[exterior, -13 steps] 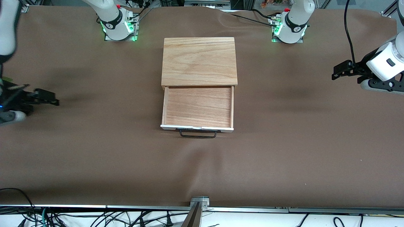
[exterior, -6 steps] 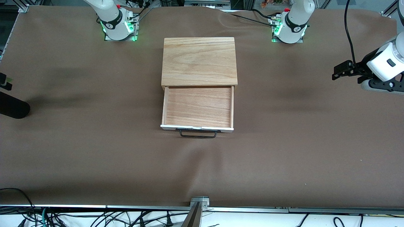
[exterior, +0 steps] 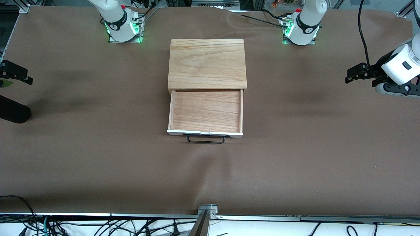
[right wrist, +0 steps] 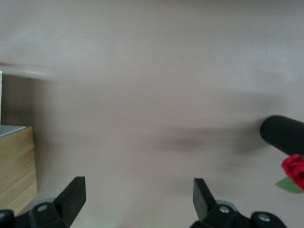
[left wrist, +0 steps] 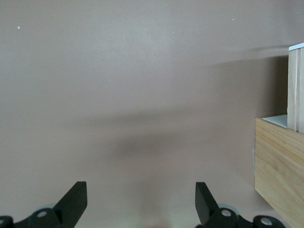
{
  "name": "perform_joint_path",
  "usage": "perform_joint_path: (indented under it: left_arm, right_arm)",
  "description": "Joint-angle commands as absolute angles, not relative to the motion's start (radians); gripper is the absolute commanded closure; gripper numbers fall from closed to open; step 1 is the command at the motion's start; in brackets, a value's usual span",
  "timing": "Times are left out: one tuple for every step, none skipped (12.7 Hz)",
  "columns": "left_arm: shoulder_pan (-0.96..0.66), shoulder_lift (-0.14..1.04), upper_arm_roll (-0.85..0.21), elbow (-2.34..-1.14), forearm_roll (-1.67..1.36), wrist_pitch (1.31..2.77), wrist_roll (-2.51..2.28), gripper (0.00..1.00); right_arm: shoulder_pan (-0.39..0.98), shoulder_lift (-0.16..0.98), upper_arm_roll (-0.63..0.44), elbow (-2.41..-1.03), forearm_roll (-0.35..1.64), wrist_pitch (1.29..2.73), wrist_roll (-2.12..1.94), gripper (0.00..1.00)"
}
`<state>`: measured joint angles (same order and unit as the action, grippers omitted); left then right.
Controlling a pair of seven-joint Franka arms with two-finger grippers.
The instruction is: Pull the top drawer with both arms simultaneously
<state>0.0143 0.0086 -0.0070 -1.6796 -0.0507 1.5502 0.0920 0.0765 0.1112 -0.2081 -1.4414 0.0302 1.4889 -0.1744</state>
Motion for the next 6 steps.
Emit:
perform_joint_path:
  left_arm:
    - [0.009, 0.014, -0.006, -1.661, -0.018, 1.531, 0.083, 0.00]
    - [0.009, 0.015, -0.006, -1.661, -0.018, 1.532, 0.083, 0.00]
    - [0.009, 0.015, -0.006, -1.661, -0.018, 1.531, 0.083, 0.00]
    - [0.009, 0.015, -0.006, -1.661, -0.018, 1.532, 0.083, 0.00]
    - [0.009, 0.015, -0.006, -1.661, -0.018, 1.532, 0.075, 0.00]
    - [0.009, 0.015, -0.006, -1.661, -0.018, 1.532, 0.066, 0.00]
  right_arm:
    - [0.057, 0.075, -0.149, -1.486, 0.006, 1.499, -0.065, 0.00]
    - [0.045, 0.081, -0.146, -1.486, 0.008, 1.497, -0.064, 0.00]
    - [0.040, 0.096, -0.144, -1.483, 0.008, 1.496, -0.066, 0.00]
    - [0.041, 0.110, -0.146, -1.476, 0.008, 1.485, -0.064, 0.00]
    - [0.044, 0.112, -0.146, -1.471, 0.006, 1.483, -0.064, 0.00]
    - [0.044, 0.112, -0.146, -1.470, 0.008, 1.485, -0.063, 0.00]
